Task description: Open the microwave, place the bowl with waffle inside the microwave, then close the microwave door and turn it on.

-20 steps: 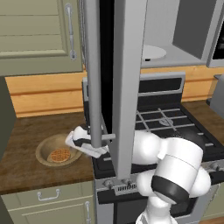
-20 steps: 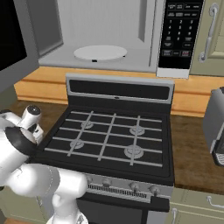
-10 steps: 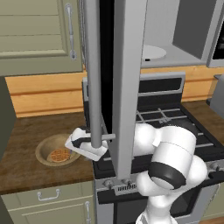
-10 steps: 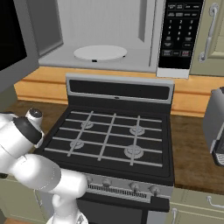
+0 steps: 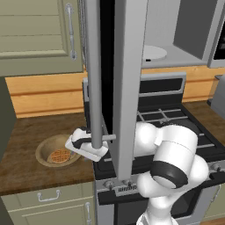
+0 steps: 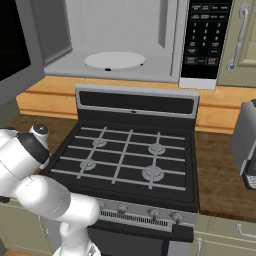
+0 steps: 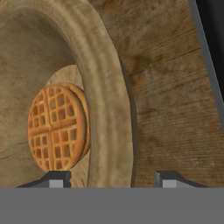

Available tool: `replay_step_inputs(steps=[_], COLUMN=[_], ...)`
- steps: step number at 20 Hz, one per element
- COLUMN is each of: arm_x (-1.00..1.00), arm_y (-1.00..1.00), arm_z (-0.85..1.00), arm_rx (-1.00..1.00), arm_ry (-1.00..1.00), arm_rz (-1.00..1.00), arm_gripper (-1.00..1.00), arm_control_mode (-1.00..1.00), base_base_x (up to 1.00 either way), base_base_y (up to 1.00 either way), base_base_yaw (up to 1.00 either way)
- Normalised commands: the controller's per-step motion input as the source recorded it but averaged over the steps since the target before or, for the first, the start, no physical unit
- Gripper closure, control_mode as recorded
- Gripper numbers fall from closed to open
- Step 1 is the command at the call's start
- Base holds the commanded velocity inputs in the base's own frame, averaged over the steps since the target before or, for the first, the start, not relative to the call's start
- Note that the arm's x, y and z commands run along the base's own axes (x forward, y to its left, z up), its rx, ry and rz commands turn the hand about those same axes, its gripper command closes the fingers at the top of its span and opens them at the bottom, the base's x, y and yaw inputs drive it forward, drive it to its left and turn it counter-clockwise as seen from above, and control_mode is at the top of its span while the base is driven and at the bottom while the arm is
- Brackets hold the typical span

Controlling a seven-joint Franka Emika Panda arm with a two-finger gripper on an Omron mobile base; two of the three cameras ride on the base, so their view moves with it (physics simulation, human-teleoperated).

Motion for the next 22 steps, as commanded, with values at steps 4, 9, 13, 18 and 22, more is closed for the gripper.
replay_step_inputs(steps=[4,9,13,18,22], arm_x=[0.00,-0.08,-0.29,-0.27,-0.28], arm_y=[0.00,-0.10,-0.53,-0.60,-0.68], arm_z=[0.00,0.07,0.56,0.79,0.95], arm_rx=[0.00,0.00,0.00,0.00,0.00], arm_ry=[0.00,0.00,-0.02,0.00,0.00], arm_rz=[0.00,0.00,-0.03,-0.07,-0.11], arm_gripper=[1.00,1.00,1.00,1.00,1.00], arm_control_mode=[-1.00,-1.00,-1.00,-1.00,-1.00], base_base_x=[0.00,0.00,0.00,0.00,0.00], base_base_y=[0.00,0.00,0.00,0.00,0.00], base_base_yaw=[0.00,0.00,0.00,0.00,0.00])
